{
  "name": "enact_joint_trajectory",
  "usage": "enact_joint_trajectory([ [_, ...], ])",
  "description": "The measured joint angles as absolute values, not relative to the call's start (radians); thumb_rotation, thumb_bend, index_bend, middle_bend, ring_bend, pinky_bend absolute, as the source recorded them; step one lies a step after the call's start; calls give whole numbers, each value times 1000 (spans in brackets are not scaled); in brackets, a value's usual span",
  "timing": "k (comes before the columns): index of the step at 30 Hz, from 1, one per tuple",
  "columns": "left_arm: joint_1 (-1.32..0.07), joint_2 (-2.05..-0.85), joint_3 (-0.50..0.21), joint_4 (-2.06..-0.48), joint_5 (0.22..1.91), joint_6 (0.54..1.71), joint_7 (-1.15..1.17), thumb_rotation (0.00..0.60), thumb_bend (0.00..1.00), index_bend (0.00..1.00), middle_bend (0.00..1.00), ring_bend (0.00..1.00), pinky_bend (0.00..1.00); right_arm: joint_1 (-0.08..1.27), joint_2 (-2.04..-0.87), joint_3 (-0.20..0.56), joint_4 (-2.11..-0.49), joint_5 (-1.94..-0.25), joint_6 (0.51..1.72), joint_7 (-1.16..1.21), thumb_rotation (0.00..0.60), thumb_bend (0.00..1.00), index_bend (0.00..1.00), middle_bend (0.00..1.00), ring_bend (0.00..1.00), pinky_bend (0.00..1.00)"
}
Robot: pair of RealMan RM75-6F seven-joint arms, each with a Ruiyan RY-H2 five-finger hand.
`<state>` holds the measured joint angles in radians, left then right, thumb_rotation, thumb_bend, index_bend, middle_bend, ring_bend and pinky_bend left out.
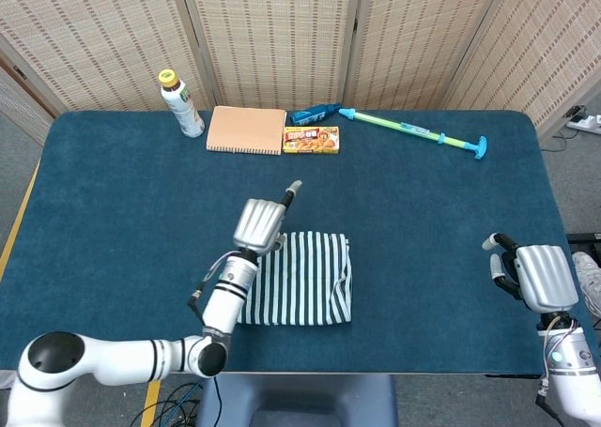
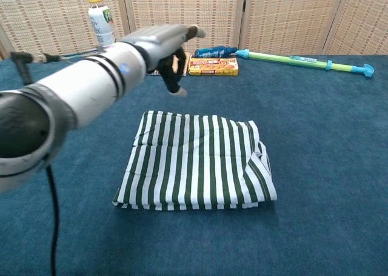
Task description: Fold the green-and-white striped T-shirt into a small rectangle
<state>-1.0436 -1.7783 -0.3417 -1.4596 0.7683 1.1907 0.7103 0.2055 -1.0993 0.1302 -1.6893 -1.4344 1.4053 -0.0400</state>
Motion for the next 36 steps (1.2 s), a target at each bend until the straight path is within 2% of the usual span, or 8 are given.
enact_joint_trajectory([
  [3,-969,-1688,-305,-1539,793,1220,683,600,240,3,620,565,734,206,-1098,126,-1688,-1442,1402,-37,600,563,441,890,924,1000],
  [7,-873,-1587,-247,-1598,846,1261,630,600,240,24,590,517,678,206,-1093,119,-1683,-1451,1394,-28,600,559,441,786,810,970],
  [12,-759,-1505,-169,-1617,941,1313,523,600,240,47,544,478,622,211,-1078,105,-1677,-1464,1371,-24,600,559,408,592,576,723],
  [18,-633,-1432,-80,-1607,1063,1383,408,600,241,53,454,375,545,224,-1053,71,-1655,-1493,1312,-5,600,540,159,298,250,358],
  [21,-575,-1398,-58,-1599,1108,1416,347,600,240,53,420,338,518,232,-1046,51,-1629,-1518,1288,2,600,481,72,193,150,269],
  [25,-505,-1348,-31,-1589,1170,1463,262,600,241,63,403,322,487,228,-1061,40,-1587,-1538,1304,3,600,392,36,146,107,230],
  [36,-315,-1251,44,-1587,1308,1600,150,600,240,86,400,320,472,169,-1117,33,-1516,-1516,1382,25,600,379,36,146,104,227],
])
